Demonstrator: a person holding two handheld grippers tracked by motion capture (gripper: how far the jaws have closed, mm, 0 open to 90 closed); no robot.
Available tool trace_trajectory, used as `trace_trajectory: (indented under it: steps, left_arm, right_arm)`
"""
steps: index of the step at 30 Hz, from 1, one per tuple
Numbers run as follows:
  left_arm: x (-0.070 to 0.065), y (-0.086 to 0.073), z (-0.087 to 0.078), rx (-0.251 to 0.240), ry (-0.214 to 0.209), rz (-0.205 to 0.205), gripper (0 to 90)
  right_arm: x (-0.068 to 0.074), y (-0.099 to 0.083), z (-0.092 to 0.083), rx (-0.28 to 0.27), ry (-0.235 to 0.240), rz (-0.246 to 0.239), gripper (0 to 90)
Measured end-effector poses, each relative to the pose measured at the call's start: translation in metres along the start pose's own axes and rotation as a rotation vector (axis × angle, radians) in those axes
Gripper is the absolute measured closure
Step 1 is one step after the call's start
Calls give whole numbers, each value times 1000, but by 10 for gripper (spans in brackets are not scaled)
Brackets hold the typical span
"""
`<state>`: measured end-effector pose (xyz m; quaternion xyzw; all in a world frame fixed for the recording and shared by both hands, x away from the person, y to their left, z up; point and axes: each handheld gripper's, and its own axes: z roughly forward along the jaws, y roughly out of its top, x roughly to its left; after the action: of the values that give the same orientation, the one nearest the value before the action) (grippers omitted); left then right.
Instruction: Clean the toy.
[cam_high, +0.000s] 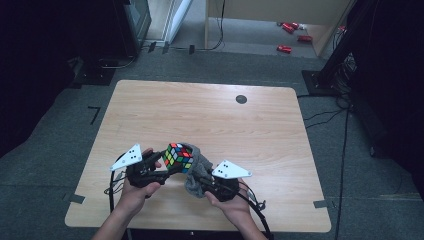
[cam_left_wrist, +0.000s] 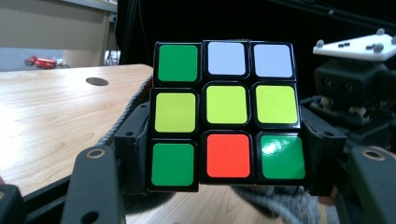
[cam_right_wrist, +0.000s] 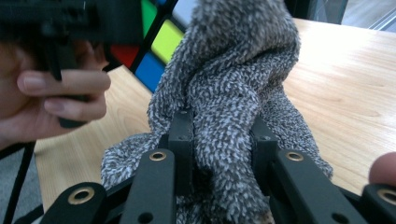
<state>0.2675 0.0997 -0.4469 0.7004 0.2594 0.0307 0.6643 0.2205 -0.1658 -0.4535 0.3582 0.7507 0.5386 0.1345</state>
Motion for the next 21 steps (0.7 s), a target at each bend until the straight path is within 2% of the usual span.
trace_trajectory:
  steps: [6, 10, 14, 16, 21]
  left_arm:
    - [0, -1, 1, 4, -24, -13, 344]
    - [-2, -2, 5, 23, -52, -11, 343]
    - [-4, -3, 7, 39, -52, -3, 343]
    - [-4, -3, 8, 44, -48, 2, 343]
    - [-2, -2, 5, 40, -31, -8, 343]
  right_arm:
    - [2, -1, 3, 15, -5, -20, 703]
    - [-5, 3, -5, -22, -43, -16, 705]
    - [-15, 8, -16, -62, -69, 11, 706]
    - [-15, 6, -15, -55, -60, 7, 706]
    - [-7, 0, -3, 10, -13, -16, 704]
